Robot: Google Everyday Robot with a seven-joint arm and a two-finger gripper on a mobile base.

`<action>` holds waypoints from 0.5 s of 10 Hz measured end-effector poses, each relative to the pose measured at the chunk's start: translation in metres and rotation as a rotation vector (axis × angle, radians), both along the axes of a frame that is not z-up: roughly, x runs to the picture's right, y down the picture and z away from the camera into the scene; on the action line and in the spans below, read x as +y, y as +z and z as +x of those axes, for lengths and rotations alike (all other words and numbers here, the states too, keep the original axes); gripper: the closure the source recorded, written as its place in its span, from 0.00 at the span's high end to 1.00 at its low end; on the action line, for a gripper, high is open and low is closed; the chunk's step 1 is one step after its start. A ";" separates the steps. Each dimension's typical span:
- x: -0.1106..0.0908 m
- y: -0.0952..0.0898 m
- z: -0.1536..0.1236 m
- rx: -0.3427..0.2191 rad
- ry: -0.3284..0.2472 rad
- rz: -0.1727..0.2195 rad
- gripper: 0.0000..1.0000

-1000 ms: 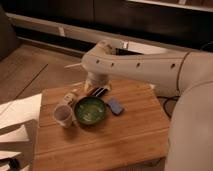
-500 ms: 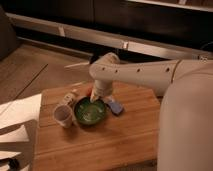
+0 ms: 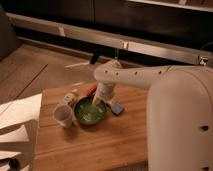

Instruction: Pick up the ceramic bowl

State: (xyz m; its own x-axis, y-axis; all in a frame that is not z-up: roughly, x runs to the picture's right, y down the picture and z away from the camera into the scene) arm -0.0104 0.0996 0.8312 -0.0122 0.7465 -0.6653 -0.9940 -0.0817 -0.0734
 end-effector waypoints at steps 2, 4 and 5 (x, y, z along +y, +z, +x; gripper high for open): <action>0.014 0.025 0.003 0.020 -0.009 -0.057 0.65; 0.026 0.041 0.002 0.030 -0.018 -0.102 0.65; 0.030 0.047 -0.002 0.029 -0.022 -0.119 0.65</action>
